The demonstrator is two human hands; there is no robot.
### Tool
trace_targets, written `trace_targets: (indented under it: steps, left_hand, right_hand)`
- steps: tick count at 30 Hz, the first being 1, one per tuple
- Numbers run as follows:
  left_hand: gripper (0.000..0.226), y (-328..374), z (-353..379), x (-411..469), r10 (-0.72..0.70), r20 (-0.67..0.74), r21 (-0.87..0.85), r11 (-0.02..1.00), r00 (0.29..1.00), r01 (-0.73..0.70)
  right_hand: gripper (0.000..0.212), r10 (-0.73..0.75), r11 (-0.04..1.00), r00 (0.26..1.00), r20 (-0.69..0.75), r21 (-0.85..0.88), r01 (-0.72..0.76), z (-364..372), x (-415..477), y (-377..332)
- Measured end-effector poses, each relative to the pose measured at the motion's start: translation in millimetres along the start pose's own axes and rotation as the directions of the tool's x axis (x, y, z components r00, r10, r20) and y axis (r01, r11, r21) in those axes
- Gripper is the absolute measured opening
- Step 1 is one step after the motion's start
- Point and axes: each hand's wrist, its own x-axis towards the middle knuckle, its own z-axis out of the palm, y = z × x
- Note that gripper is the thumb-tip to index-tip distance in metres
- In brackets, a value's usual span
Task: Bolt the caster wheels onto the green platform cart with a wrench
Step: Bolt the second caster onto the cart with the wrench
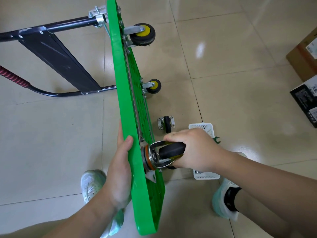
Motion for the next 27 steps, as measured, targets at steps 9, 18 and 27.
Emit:
trace_targets:
  steps: [9,18,27]
  left_hand:
    - [0.06,-2.3,-2.1,1.1,-0.002,-0.005,-0.064,0.998,1.0,0.001]
    - [0.08,6.5,-2.0,-0.9,0.122,0.003,0.023,0.992,0.992,-0.122]
    - [0.098,31.1,-5.7,-1.1,0.233,0.137,0.431,0.861,0.963,-0.269]
  right_hand:
    - [0.034,-0.065,0.989,0.995,-0.071,-0.141,0.054,-6.5,-5.1,1.0]
    - [0.052,-0.029,0.983,0.988,-0.154,-0.184,0.0,-17.3,-13.7,14.6]
    - [0.044,0.016,0.997,0.997,-0.08,-0.074,-0.022,-24.0,-20.6,17.0]
